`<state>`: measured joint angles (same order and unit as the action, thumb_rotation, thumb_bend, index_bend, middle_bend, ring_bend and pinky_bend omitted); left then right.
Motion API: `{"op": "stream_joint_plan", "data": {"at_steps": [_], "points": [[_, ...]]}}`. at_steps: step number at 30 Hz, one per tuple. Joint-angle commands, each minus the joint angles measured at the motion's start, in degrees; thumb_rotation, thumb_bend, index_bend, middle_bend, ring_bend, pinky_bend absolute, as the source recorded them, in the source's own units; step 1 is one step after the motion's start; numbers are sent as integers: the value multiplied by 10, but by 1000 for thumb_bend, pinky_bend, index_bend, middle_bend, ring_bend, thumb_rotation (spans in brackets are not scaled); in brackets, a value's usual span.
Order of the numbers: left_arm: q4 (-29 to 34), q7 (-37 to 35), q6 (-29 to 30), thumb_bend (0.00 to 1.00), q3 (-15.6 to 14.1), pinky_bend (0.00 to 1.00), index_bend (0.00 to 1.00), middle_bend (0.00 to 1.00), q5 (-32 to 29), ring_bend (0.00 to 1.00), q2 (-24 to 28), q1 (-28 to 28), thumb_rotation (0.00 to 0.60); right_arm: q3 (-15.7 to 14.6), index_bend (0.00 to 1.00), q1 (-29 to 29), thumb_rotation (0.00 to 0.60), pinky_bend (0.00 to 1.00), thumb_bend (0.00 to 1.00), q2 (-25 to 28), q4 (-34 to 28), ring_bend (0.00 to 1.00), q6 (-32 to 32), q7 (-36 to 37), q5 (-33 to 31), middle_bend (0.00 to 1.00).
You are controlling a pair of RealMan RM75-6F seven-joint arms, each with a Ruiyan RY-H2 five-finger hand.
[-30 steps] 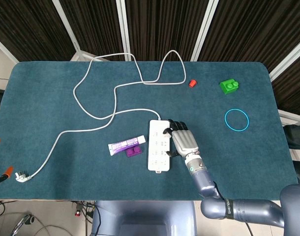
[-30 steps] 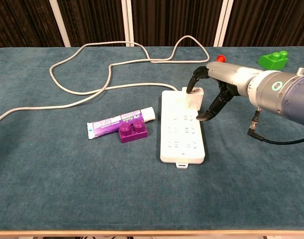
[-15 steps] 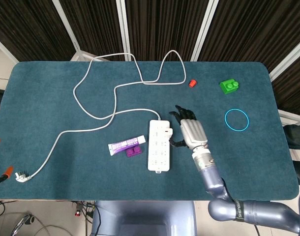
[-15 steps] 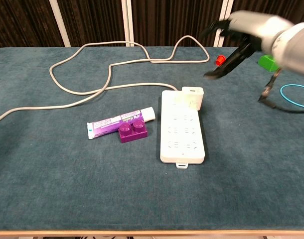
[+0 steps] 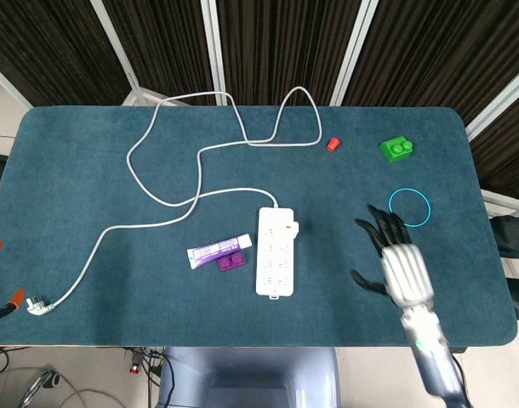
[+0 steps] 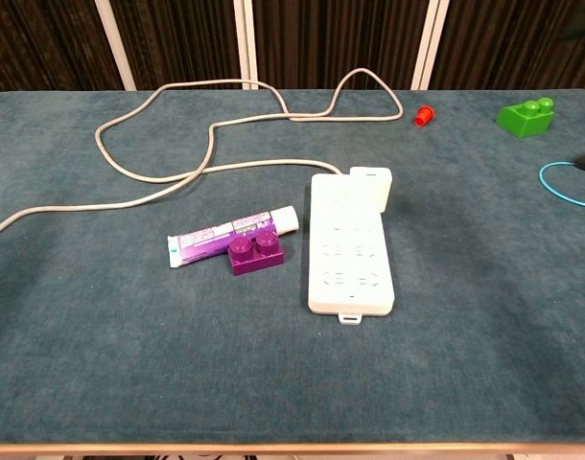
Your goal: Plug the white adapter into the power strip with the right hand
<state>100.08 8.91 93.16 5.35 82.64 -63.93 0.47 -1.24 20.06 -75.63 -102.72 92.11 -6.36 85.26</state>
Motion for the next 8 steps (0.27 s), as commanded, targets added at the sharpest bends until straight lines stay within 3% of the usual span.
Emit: {"op": "stream_joint_plan", "data": {"at_steps": [1, 8], "points": [[0, -2, -2, 173, 0, 75, 192, 6, 0, 0, 1, -1, 600, -53, 162, -71, 600, 25, 276, -18, 114, 25, 71, 43, 70, 21], [-1, -6, -6, 173, 1, 75, 191, 6, -6, 0, 4, -1, 600, -54, 162, -91, 600, 25, 275, -16, 153, 25, 61, 23, 69, 21]]}}
